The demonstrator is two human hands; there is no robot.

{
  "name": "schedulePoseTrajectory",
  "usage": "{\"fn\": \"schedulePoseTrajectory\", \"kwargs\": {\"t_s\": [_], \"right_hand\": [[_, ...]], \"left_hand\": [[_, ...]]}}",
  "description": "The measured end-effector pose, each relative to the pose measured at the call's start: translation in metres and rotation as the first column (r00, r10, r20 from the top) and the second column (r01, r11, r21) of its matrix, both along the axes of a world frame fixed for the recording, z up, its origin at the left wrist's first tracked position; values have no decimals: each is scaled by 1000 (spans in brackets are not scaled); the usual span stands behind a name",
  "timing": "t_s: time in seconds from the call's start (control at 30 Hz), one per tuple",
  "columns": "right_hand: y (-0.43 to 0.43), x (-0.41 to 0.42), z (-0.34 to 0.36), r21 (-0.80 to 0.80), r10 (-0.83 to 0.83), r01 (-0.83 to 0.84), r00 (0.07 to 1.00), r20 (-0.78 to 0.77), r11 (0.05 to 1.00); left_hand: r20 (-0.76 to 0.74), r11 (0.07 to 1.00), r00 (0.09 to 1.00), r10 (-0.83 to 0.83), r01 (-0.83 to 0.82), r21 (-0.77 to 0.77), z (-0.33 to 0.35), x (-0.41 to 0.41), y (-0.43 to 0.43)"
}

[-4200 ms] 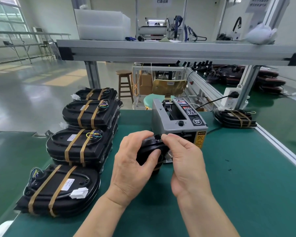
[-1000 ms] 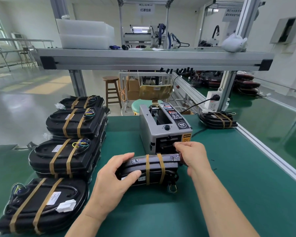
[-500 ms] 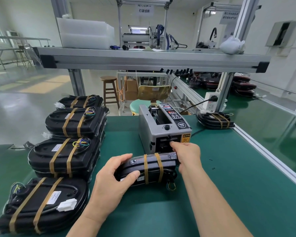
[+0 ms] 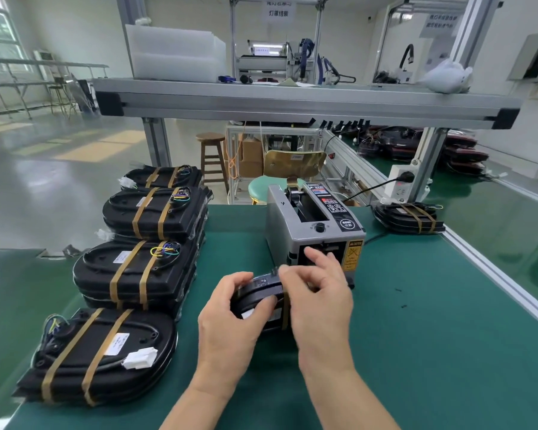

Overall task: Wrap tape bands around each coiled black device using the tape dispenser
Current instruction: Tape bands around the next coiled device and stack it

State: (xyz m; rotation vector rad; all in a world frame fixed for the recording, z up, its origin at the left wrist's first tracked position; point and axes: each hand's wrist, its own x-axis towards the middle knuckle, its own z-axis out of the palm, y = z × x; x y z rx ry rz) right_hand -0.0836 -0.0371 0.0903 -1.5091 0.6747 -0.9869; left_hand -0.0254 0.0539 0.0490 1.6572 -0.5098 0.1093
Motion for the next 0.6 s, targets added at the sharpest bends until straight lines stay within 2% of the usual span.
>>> {"fn": "schedulePoseTrajectory", "kwargs": {"t_s": [0.17,0.37,0.6], "right_hand": [[13,2,-9,-135,3,-13,997,-73,991],[20,4,-7,-164,-9,-15,989,-148,986],[22,5,-9,-177,-14,-14,987,-159,984]], "left_hand": [[-30,1000,999,11,-12,-29,1,-4,-2],[-10,1000,1000,20,-20,-20,-1,-6,-1],[-5,1000,1000,8,-8,-30,-2,-7,0]]}}
